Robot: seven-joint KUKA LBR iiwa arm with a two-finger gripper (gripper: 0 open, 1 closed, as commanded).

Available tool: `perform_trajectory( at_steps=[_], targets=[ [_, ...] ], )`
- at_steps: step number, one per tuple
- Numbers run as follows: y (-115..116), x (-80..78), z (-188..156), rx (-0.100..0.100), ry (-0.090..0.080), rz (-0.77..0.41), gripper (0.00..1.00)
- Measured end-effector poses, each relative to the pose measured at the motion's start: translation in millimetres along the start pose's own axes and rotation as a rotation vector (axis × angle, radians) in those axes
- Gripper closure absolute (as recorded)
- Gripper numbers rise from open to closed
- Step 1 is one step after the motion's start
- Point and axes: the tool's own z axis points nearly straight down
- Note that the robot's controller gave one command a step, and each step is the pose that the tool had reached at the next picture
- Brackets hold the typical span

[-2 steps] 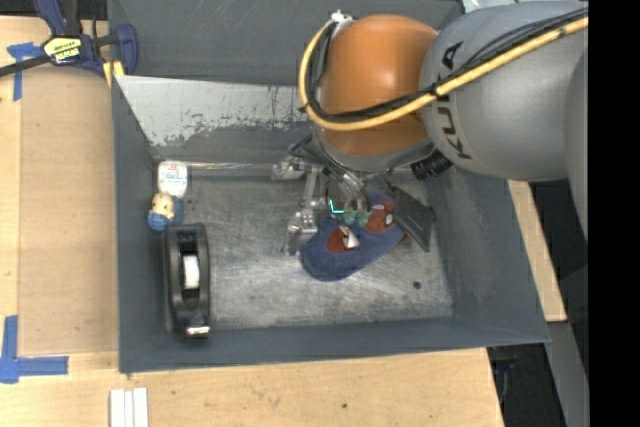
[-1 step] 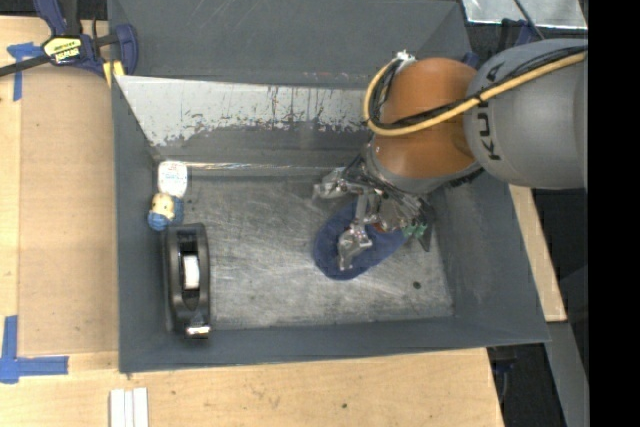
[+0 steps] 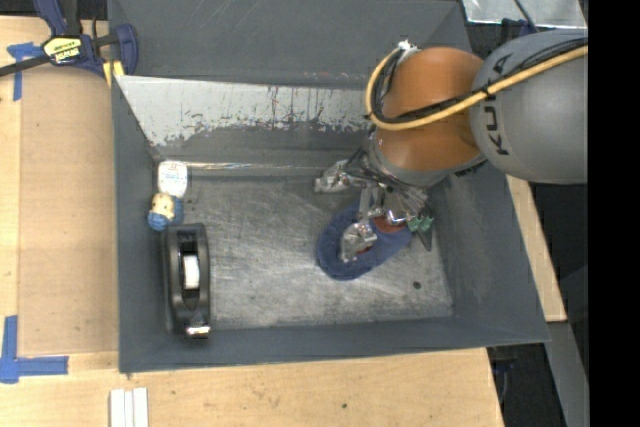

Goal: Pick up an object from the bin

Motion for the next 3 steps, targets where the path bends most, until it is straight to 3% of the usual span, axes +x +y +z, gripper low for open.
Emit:
perform_trajectory(
  at_steps=[1,2,3],
  targets=[
    [16,-21.3,-7,0.000,0.003,-0.258,0.00],
    [26,-26.3,26,0.003,0.009,-0.470,0.00],
    [-8,-10.4,25,-0.003,-0.009,-0.624,0.00]
  ],
)
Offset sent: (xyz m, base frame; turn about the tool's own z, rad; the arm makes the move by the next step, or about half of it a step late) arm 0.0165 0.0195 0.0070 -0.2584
